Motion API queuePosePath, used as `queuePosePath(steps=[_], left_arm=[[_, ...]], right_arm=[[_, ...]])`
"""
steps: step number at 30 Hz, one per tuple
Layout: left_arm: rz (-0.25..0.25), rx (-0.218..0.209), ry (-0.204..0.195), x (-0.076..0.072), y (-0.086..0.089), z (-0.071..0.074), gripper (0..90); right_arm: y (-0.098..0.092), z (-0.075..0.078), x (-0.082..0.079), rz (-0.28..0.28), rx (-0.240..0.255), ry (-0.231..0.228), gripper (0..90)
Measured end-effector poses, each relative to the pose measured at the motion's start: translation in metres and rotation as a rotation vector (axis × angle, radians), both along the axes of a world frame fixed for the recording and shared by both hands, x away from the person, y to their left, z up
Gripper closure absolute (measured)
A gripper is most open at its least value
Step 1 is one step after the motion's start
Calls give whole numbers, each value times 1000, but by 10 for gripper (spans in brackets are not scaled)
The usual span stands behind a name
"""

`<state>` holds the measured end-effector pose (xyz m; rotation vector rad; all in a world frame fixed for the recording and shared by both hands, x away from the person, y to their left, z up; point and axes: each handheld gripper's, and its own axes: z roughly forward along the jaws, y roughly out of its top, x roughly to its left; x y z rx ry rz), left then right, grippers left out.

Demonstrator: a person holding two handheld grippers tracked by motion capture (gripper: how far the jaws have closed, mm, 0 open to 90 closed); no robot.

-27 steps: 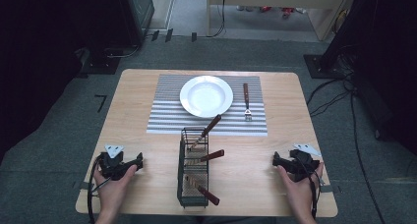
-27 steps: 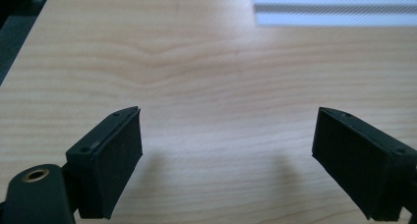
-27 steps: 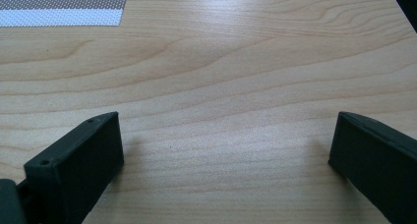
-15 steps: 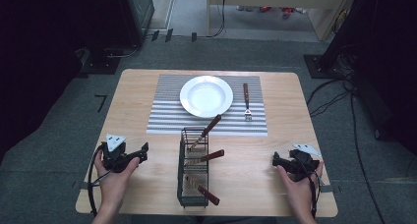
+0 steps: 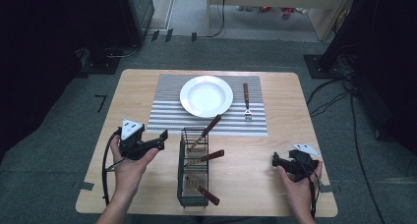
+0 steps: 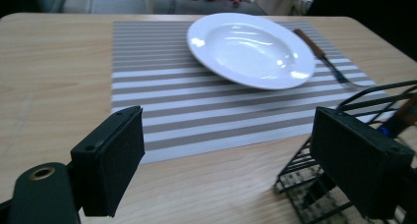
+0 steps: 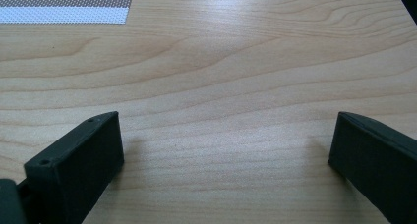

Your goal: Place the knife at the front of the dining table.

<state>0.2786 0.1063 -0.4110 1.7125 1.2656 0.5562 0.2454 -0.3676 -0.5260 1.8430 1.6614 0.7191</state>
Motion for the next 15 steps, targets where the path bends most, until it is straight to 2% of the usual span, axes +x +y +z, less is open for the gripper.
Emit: queuePosePath(steps=[5, 11, 15], left_arm=[[-64, 9, -23, 4, -21, 13, 135], [-127, -13, -31, 12, -36, 28, 136], [-180, -29, -45, 19, -46, 30, 158]], right_arm=[[0, 0, 0, 1, 1, -1, 0], [0, 0, 0, 3, 0, -1, 0], [0, 0, 0, 5, 0, -2, 0]])
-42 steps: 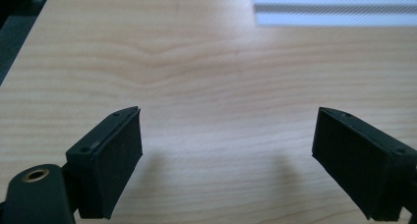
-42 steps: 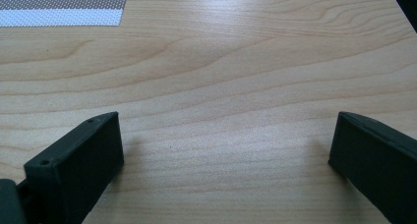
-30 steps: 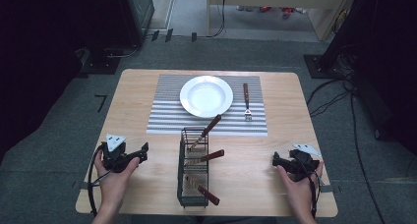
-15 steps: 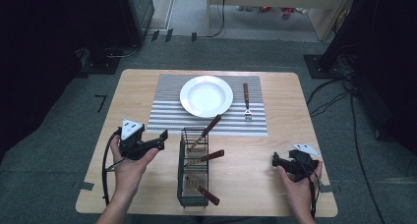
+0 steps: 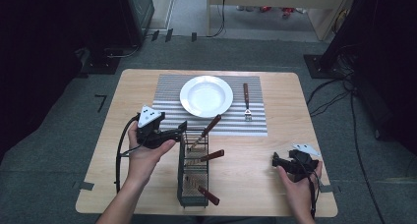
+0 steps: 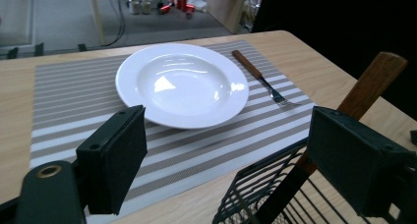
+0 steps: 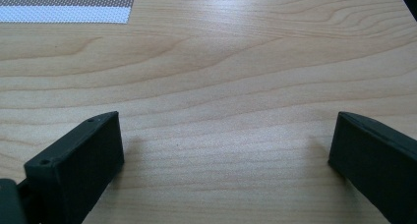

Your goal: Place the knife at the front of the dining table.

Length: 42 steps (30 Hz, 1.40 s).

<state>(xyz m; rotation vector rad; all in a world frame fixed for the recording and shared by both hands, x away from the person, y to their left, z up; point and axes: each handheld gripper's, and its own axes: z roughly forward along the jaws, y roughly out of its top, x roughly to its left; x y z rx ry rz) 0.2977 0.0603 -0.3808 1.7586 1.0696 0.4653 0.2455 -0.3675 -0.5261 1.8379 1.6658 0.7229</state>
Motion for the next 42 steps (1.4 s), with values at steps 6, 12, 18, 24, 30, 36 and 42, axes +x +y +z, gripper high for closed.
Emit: queuePosePath(steps=[6, 12, 18, 24, 30, 36, 42], left_arm=[[-102, 16, -32, 7, -17, 0, 339], [-179, 53, 16, 12, -28, 3, 335], [-233, 49, 22, 14, -35, 4, 388], [-354, 60, 27, 15, -46, 3, 447], [-387, 137, 5, 17, -55, 2, 484], [-422, 163, 12, 18, -63, 2, 528], [-442, 222, 37, 18, -72, -1, 596]], right_arm=[[0, 0, 0, 1, 3, 1, 0], [1, 0, 0, 4, 0, -2, 0], [2, 0, 0, 2, -1, -2, 0], [3, 0, 1, 4, -1, -3, 0], [3, 0, 1, 6, -1, -3, 0], [3, 0, 1, 7, -1, -3, 0], [3, 0, 1, 9, -2, -2, 0]])
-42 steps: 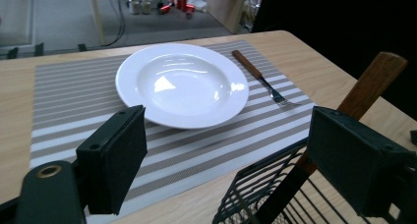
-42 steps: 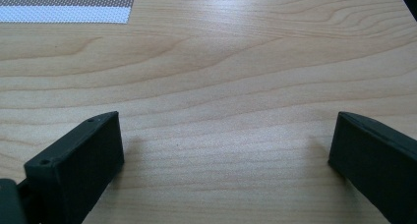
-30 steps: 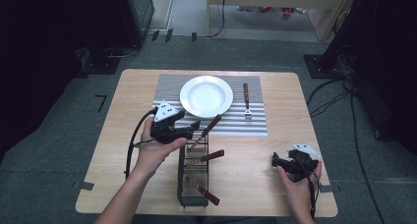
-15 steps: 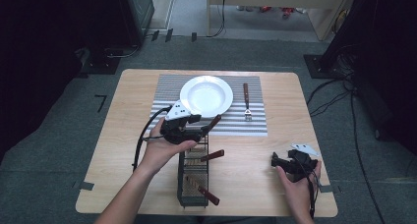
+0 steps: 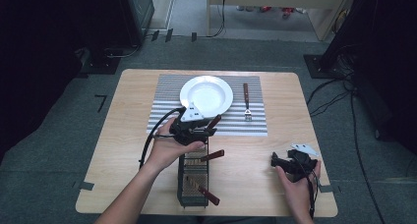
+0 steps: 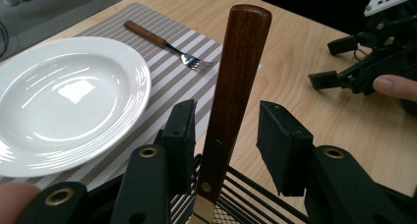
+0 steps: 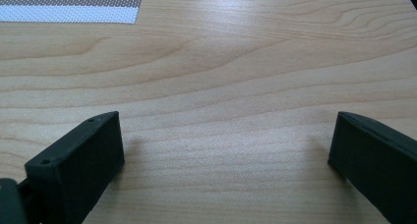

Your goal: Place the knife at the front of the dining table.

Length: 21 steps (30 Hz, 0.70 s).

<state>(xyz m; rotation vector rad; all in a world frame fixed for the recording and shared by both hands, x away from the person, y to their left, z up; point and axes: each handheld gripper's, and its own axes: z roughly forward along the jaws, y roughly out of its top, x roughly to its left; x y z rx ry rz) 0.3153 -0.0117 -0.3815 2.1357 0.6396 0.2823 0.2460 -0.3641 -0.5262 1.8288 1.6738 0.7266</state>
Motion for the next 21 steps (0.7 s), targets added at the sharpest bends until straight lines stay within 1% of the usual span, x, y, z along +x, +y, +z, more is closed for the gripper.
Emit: queuePosePath(steps=[2, 4, 10, 13, 15, 18, 21], left_arm=[[-5, -6, 13, 1, 0, 1, 670], [1, -3, 12, 1, 2, 1, 717], [-17, -35, 17, 2, 10, 0, 731], [-15, -51, 3, -1, 16, 2, 731], [-1, -75, -12, -3, 21, 3, 733], [21, -124, -41, -9, 35, 4, 739], [50, -155, -62, -15, 48, 4, 745]], right_arm=[[0, 0, 0, 3, -1, -1, 0], [0, 0, 0, 3, -1, -1, 0], [1, 0, 0, 3, 1, -1, 0], [1, 0, 0, 5, 0, -1, 0], [1, 0, 0, 5, -1, 0, 0], [1, 0, 0, 6, -1, -2, 0], [1, 0, 0, 5, 0, 0, 0]])
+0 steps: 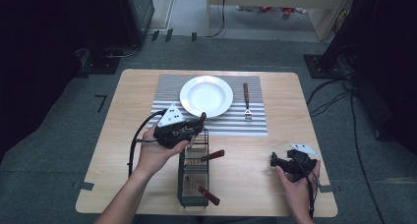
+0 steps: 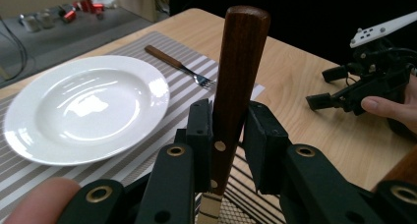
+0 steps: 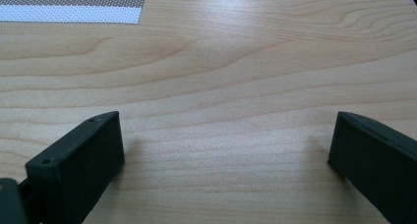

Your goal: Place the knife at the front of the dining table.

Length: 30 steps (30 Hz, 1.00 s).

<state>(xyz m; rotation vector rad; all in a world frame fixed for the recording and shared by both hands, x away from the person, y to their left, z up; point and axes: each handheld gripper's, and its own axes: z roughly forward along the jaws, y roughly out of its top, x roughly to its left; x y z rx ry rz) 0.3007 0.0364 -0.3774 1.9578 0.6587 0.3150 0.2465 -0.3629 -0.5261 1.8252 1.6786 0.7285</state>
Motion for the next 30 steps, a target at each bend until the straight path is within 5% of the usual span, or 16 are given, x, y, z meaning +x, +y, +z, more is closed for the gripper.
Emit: queuePosePath(steps=[2, 5, 30], left_arm=[[21, -15, -9, -2, 7, 1, 751], [35, -103, 7, -3, 22, 4, 764], [151, -309, -81, -7, 62, 41, 767]], right_arm=[[0, 0, 0, -1, 0, 1, 0], [0, 0, 0, -1, 1, 1, 0], [1, 0, 0, -2, 2, 0, 0]])
